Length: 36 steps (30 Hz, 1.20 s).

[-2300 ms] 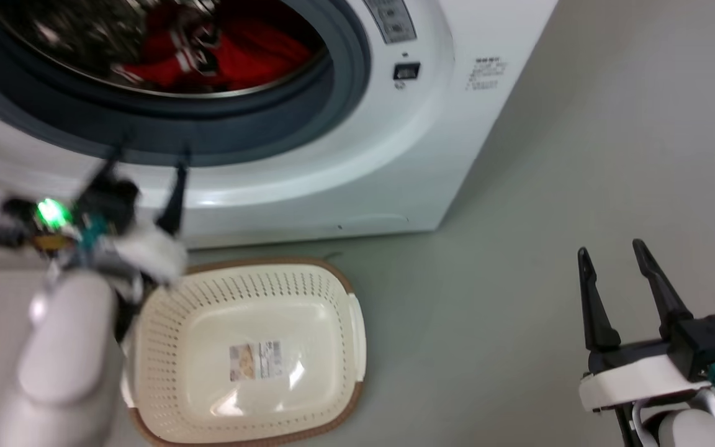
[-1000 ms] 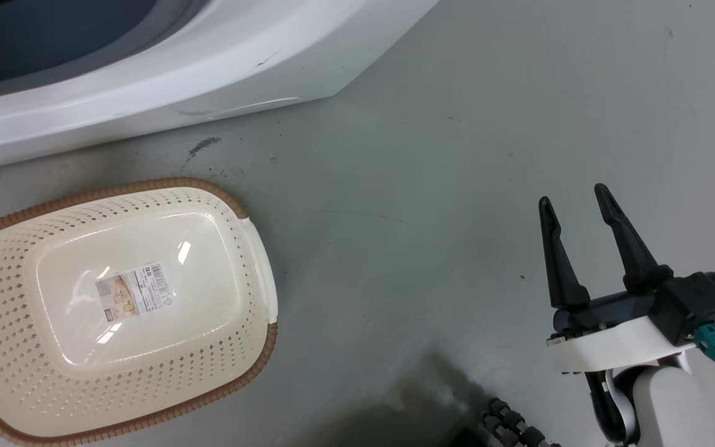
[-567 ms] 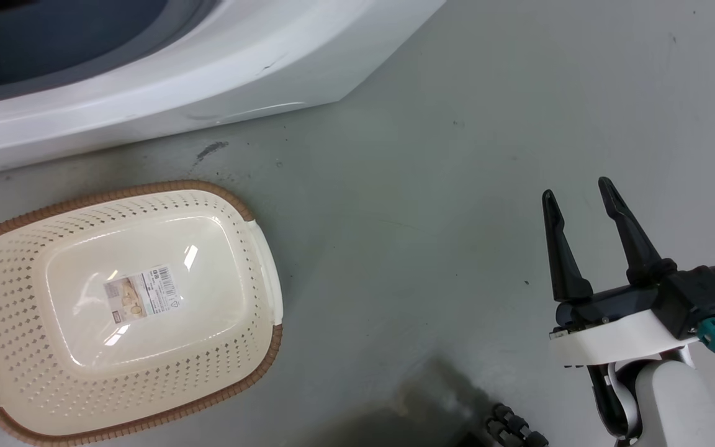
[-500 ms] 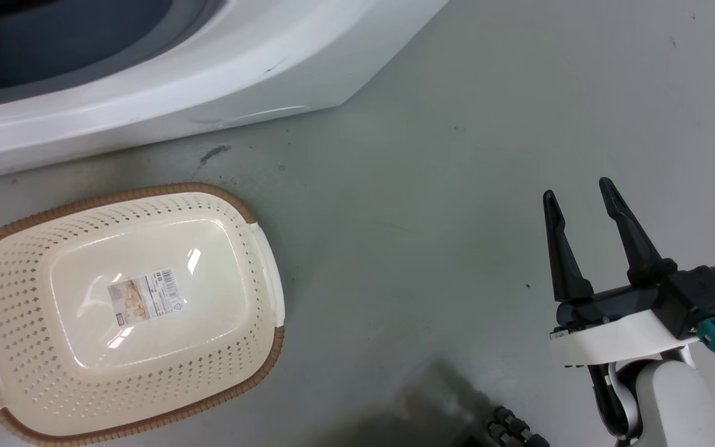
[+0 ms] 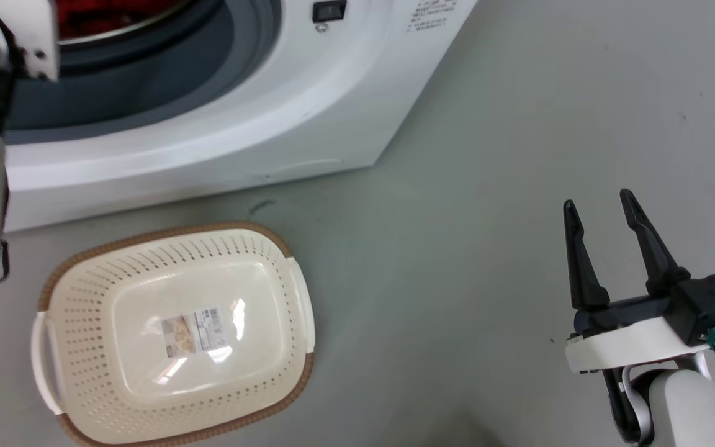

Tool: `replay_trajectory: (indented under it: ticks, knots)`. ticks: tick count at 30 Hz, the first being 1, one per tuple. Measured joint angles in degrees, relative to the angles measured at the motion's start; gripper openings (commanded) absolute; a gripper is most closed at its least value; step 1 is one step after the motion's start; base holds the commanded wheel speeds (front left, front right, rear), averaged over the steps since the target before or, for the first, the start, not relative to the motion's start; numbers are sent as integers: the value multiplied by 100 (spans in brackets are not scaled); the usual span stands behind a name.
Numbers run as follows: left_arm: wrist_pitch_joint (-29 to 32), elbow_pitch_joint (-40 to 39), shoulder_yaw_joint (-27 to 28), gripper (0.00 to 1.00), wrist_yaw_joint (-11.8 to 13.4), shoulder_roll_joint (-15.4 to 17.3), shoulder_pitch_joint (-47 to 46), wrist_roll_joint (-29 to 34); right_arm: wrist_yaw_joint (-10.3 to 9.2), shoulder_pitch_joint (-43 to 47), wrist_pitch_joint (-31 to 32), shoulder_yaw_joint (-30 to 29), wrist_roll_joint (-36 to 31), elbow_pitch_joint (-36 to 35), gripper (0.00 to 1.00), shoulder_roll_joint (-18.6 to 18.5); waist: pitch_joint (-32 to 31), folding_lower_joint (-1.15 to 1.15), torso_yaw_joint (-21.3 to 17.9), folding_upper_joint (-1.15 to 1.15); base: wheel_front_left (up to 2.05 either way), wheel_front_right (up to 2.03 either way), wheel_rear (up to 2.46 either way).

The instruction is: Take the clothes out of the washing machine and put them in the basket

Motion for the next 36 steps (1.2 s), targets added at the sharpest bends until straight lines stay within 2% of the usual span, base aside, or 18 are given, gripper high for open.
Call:
replay_trajectory:
  ticks: [14, 20, 25, 31, 36]
  knots:
    - [-1818, -268, 35, 0, 144, -569, 1526, -378, 0, 497, -1, -193, -274, 137, 100, 1, -1206, -1, 509, 0, 0, 0, 0]
    - [-2258, -775, 96, 0, 243, -726, 2048, -520, 0, 685, 0, -259, -350, 149, 100, 2, -1594, -1, 748, 0, 0, 0, 0]
    - [-2380, -1611, 176, 0, 342, -736, 2444, -510, 0, 733, -1, -247, -374, 158, 100, 1, -1791, -1, 925, 0, 0, 0, 0]
    - [-2391, -3160, 415, 0, 445, -726, 3030, -388, 0, 810, 0, -252, -372, 185, 100, 1, -1969, -1, 1060, 0, 0, 0, 0]
    - [-2394, -4075, 530, 0, 495, -742, 3557, -301, 0, 848, -1, -276, -374, 244, 100, 1, -2146, -1, 1152, 0, 0, 0, 0]
